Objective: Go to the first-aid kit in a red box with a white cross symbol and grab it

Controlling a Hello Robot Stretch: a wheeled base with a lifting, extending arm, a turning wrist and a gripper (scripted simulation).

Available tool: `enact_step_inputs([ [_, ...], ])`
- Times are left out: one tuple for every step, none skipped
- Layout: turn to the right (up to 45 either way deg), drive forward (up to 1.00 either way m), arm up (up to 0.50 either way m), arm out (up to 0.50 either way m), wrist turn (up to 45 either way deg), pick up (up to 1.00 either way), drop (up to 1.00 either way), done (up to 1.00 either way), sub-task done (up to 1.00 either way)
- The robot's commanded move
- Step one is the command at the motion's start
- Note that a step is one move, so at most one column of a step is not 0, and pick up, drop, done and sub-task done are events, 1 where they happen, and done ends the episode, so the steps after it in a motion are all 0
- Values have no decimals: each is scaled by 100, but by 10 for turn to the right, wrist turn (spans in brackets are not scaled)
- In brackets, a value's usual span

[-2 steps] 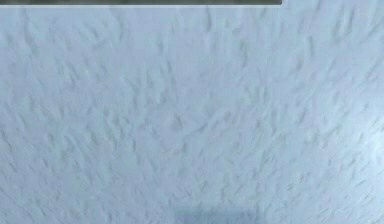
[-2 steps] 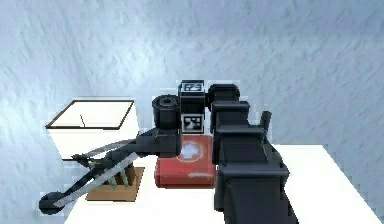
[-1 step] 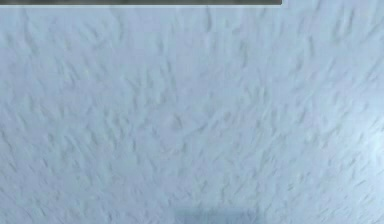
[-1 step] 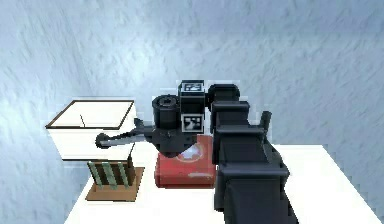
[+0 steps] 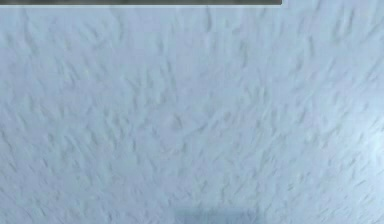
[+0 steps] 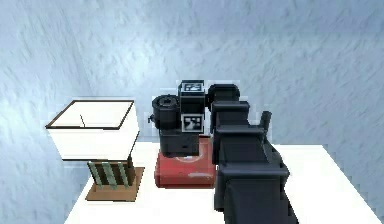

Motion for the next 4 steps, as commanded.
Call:
enact_step_inputs([
  [0, 0, -26, 0, 0, 0, 0, 0, 0],
  [0, 0, 0, 0, 0, 100, 0, 0, 0],
  [0, 0, 10, 0, 0, 0, 0, 0, 0],
  [0, 0, 0, 0, 0, 0, 0, 100, 0],
])
